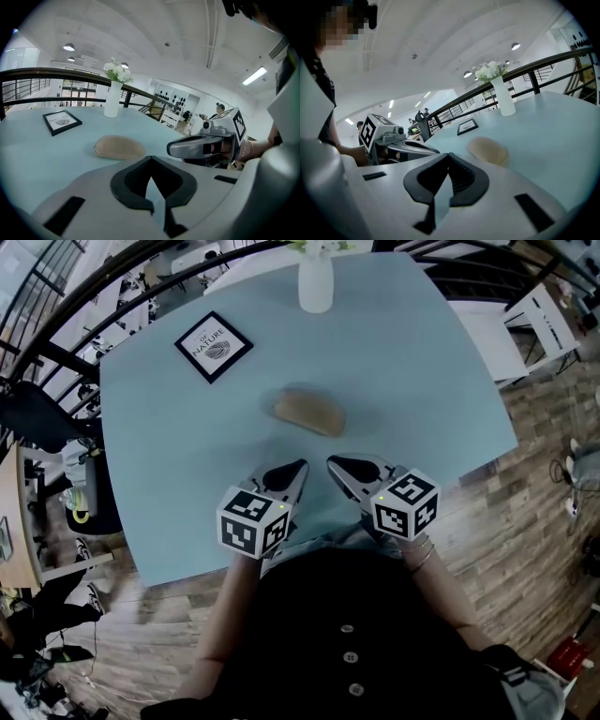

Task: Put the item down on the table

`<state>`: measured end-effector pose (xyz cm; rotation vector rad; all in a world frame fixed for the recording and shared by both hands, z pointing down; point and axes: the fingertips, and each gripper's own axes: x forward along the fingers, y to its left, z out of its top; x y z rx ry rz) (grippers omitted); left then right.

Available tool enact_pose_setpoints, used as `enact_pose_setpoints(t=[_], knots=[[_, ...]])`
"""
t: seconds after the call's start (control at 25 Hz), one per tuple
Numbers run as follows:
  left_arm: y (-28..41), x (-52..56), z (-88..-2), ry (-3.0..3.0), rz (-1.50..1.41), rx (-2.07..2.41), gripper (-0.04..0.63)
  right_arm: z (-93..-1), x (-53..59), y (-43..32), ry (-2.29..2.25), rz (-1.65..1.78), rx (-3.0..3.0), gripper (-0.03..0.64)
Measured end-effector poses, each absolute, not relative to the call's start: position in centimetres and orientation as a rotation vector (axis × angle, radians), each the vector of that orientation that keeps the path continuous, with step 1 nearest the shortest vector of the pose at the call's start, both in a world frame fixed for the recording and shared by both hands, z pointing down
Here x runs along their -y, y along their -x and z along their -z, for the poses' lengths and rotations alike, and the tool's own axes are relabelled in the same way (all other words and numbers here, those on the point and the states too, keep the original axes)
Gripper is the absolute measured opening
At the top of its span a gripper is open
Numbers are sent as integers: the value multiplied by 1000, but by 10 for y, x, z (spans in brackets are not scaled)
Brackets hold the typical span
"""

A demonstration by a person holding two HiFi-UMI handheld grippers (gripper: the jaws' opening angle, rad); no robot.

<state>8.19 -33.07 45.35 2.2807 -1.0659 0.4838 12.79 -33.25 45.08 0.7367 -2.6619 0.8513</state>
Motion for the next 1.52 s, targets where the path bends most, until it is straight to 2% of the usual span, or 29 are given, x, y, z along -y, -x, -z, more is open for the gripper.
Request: enact_pose_setpoints(t=[1.52], knots=[[-89, 324, -455, -2285, -486, 1033, 17, -450, 327, -131, -738, -856, 2660, 3]])
